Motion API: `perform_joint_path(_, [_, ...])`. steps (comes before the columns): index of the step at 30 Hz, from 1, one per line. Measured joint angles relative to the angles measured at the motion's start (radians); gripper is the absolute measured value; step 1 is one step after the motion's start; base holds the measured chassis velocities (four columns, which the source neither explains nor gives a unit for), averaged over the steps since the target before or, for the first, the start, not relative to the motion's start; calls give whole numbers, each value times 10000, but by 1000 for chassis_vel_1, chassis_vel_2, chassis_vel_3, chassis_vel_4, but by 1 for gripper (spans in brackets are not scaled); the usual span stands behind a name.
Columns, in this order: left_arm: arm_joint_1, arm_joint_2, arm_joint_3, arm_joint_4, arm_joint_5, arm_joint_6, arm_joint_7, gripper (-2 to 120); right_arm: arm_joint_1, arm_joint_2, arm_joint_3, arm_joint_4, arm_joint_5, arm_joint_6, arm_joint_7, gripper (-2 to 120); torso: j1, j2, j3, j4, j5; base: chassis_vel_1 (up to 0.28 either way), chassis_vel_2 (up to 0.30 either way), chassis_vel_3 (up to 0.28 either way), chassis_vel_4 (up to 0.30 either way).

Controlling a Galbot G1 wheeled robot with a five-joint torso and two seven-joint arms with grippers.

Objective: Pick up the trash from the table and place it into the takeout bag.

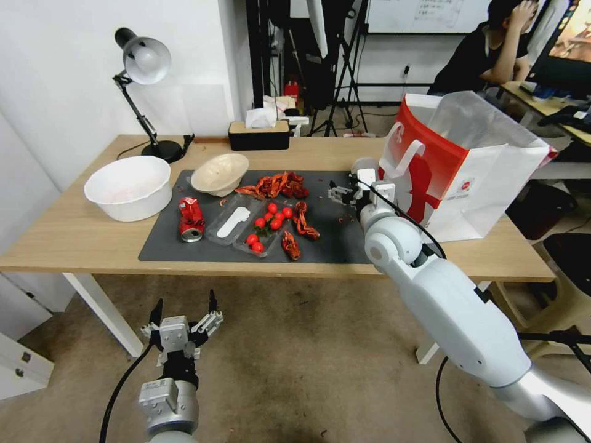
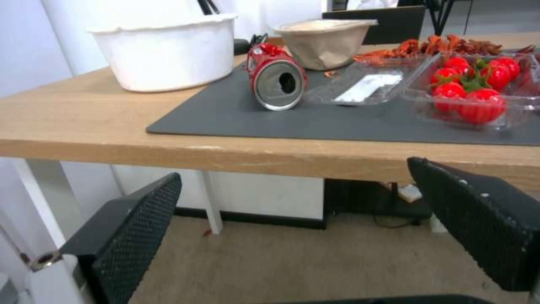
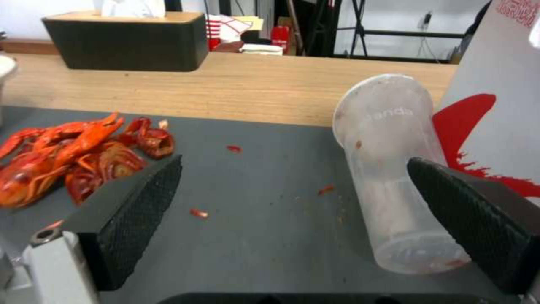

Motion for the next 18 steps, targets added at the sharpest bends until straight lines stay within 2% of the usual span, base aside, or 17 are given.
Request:
perform_joint_path(14, [-12, 15, 3, 12, -29, 8, -2, 100, 333, 149, 1, -791, 230, 122, -167, 100, 0, 0, 0, 0, 0, 0, 0, 0, 0])
perform_joint_path(18, [-18, 45, 14, -5, -38, 12, 1, 100, 601, 208, 20, -1351, 216, 56, -173, 100, -1, 2, -1, 1, 0, 0, 0, 0, 0])
